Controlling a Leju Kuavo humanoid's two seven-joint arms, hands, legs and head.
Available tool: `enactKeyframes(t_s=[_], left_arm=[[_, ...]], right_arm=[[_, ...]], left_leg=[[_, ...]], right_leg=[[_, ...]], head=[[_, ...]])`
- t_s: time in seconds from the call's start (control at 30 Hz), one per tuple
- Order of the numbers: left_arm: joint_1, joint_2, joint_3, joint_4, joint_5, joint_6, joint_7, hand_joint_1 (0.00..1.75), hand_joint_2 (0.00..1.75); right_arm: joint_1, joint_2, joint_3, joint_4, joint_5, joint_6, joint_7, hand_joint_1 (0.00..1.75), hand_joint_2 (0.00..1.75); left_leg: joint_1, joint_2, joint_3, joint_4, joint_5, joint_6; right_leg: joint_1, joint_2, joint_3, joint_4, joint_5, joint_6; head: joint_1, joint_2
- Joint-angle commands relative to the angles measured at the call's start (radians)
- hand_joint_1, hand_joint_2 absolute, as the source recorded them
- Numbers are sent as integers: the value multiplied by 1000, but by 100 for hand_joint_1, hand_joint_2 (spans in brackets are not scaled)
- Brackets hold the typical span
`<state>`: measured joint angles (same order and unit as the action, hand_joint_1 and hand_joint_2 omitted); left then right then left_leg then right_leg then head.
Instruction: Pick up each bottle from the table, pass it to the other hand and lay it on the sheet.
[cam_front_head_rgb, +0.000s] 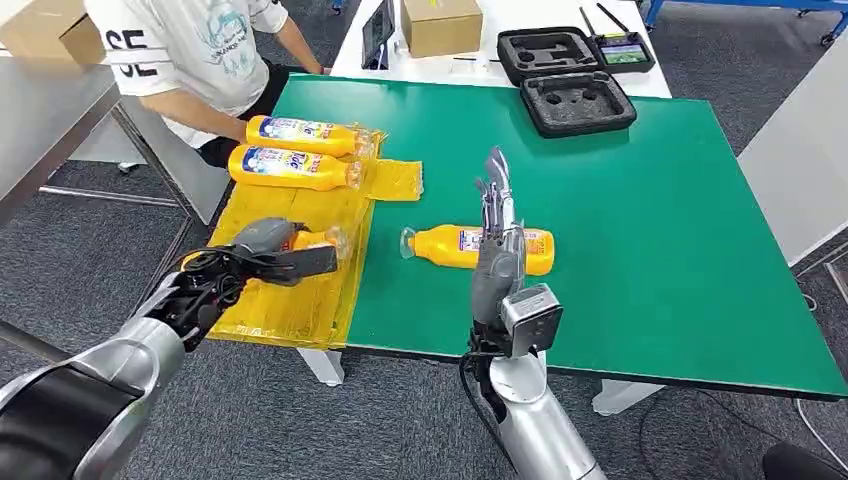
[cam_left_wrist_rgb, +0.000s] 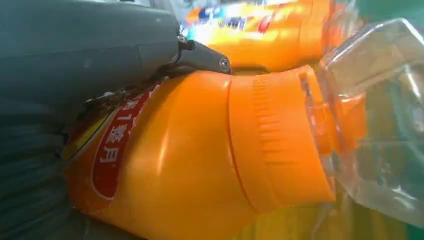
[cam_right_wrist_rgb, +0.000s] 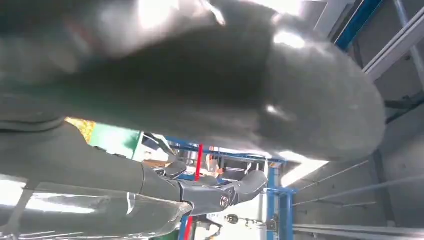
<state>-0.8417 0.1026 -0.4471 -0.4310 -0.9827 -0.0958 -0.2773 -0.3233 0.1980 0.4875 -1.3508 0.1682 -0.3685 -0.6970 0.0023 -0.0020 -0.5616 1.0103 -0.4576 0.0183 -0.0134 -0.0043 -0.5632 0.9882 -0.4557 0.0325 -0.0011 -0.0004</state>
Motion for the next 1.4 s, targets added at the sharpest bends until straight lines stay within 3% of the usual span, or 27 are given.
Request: enactKeyframes(t_s=[0.03, 0.73, 0.8, 0.83, 0.93, 1.1, 1.13, 1.2, 1.23, 1.27, 1.33, 1.4], left_arm=[[-71, -14, -48, 142, -9, -68, -5, 175, 175], [-26, -30, -58, 146, -23, -101, -18, 175, 175], [-18, -25, -61, 147, -25, -105, -23, 173, 175], [-15, -24, -62, 146, -26, -108, -32, 161, 175], [-5, -17, -70, 146, -32, -122, -55, 150, 175], [7, -11, -77, 145, -38, -123, -68, 155, 175], [9, -11, -72, 146, -31, -128, -73, 110, 175], [14, -11, -66, 144, -25, -132, -80, 105, 175], [15, -10, -70, 144, -28, -137, -84, 49, 175], [15, -9, -71, 145, -29, -143, -86, 17, 0], [20, -8, -66, 141, -22, -142, -96, 2, 0], [21, -9, -59, 142, -12, -158, -111, 0, 0]], right_arm=[[-38, -19, 10, 85, -15, -5, -1, 0, 0], [-49, -4, 6, 124, -14, 9, -1, 0, 0], [-49, -4, 7, 126, -14, 12, -1, 0, 0], [-50, -3, 7, 129, -14, 14, -1, 0, 0], [-50, -2, 7, 130, -14, 21, -1, 0, 0], [-47, -1, 7, 128, -13, 26, -1, 0, 0], [-46, -1, 7, 127, -13, 28, -1, 0, 0], [-43, -2, 6, 125, -13, 30, -1, 0, 0], [-42, -2, 6, 124, -13, 32, -1, 0, 0], [-42, -2, 6, 124, -13, 33, -1, 0, 0], [-42, -1, 6, 127, -13, 36, -1, 0, 0], [-43, -1, 7, 128, -11, 38, -1, 0, 0]], left_leg=[[1, 0, 0, 1, 0, 0], [1, 0, 1, 0, 0, -1], [0, 0, 1, 0, 0, 0], [1, 1, 1, 0, 0, -1], [1, 1, 2, -1, 0, -1], [0, 1, 1, 0, 0, -1], [0, 1, 1, 0, 0, -1], [1, 2, 2, -2, 1, -1], [0, 1, 2, -1, 0, -1], [1, 2, 2, -1, 0, -1], [0, 1, 2, -1, 0, -1], [1, 1, 2, -1, 1, -1]], right_leg=[[1, 0, 0, 0, 0, -1], [1, 1, 1, -1, 1, -1], [0, 0, 1, 0, 0, -1], [1, 1, 1, -1, 1, -1], [1, 2, 1, -1, 1, -1], [0, 2, 1, 0, 1, -1], [0, 1, 1, 0, 1, -1], [1, 3, 2, -2, 2, -2], [0, 1, 2, -1, 1, -1], [1, 2, 2, -1, 1, -2], [0, 1, 2, -1, 1, -1], [1, 2, 2, -1, 1, -1]], head=[[0, 0], [0, 0], [0, 0], [0, 0], [0, 0], [0, 0], [0, 0], [0, 0], [0, 0], [0, 0], [0, 0], [0, 0]])
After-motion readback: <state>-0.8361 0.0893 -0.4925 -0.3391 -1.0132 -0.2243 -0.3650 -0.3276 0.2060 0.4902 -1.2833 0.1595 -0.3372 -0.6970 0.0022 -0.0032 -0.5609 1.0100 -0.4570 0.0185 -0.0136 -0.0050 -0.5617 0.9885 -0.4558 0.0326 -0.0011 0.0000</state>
